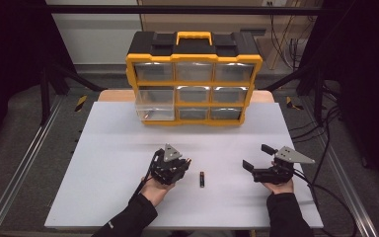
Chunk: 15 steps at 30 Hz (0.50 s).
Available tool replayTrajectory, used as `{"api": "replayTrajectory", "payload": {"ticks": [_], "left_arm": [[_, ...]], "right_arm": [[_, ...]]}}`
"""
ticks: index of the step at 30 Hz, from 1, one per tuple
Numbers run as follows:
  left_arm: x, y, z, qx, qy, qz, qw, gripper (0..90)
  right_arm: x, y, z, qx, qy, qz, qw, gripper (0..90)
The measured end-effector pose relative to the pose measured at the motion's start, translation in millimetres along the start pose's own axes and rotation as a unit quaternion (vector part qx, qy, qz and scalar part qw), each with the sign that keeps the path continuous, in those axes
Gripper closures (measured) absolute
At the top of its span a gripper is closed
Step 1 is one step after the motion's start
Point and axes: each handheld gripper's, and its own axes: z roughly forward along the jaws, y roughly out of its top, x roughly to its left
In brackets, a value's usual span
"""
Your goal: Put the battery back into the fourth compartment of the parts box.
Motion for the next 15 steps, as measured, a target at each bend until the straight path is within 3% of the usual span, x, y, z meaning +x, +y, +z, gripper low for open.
{"api": "replayTrajectory", "payload": {"ticks": [15], "left_arm": [[22.6,22.1,-34.3,-0.049,0.007,-0.012,0.9987,76.1]], "right_arm": [[0.2,-0.2,0.3,0.001,-0.001,0.0,1.0,0.3]]}}
